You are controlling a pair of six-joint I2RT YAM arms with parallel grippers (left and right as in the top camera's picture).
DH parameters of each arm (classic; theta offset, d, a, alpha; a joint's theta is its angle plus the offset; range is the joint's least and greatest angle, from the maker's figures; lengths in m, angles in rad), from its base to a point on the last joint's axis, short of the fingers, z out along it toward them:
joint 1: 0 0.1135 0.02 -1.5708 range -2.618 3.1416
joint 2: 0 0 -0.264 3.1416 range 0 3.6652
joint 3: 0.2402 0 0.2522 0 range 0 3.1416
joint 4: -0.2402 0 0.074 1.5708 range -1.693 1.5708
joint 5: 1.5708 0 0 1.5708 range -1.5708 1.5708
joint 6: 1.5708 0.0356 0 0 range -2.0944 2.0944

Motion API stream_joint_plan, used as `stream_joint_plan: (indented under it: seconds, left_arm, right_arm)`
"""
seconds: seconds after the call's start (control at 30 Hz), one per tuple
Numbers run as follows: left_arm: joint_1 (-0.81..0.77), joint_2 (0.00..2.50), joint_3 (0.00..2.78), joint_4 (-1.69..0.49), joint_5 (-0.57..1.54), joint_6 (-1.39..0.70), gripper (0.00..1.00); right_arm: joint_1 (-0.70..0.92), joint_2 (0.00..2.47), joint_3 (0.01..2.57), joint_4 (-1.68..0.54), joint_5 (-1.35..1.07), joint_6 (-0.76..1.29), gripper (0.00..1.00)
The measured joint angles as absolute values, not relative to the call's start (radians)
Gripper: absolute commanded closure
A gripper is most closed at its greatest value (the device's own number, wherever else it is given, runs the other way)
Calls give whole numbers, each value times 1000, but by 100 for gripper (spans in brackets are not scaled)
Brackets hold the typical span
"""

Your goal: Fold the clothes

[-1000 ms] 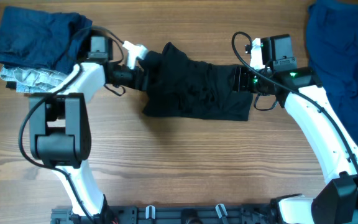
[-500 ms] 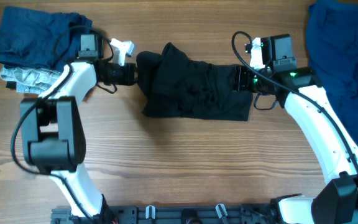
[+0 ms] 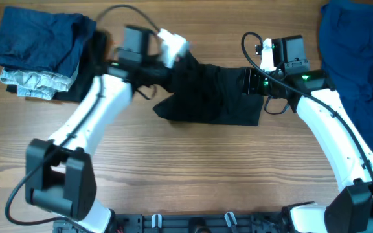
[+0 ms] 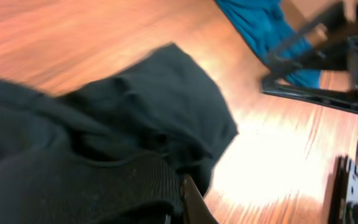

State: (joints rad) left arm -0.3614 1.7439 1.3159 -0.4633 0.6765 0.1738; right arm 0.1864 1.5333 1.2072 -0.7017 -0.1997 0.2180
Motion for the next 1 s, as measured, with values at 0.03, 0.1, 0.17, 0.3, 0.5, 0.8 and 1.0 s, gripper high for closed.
stream_joint_plan:
  seconds: [0.03,0.1,0.17,0.3,0.5,0.8,1.0]
  left_arm:
    - [-403,1746,1316,-446,652,173,96]
    - [-469,1751,1316,-415,620,170,96]
    - [-515,1755,1316,-373,594,162,96]
    - [-567,1763,1316,-301,564,142,96]
    - [-603,1851,1316,-181,549,105,96]
    - [-670,1979,1317,65,542,-19,96]
    - [-749,2006,1317,193,518,-79,96]
  right_arm:
    - [186,1530,1208,-702,-202,218,35]
    - [184,1514,1221,-703,-202,218,34]
    - [174,1488,1252,-718,-202,218,33]
    - [105,1370,1332,-726,-202,218,29]
    - [-37,1195,1350,-756,-202,218,28]
    - [-120,1168,1351,-793,-202,203,28]
    - [-139,1168,1351,-793,-202,203,28]
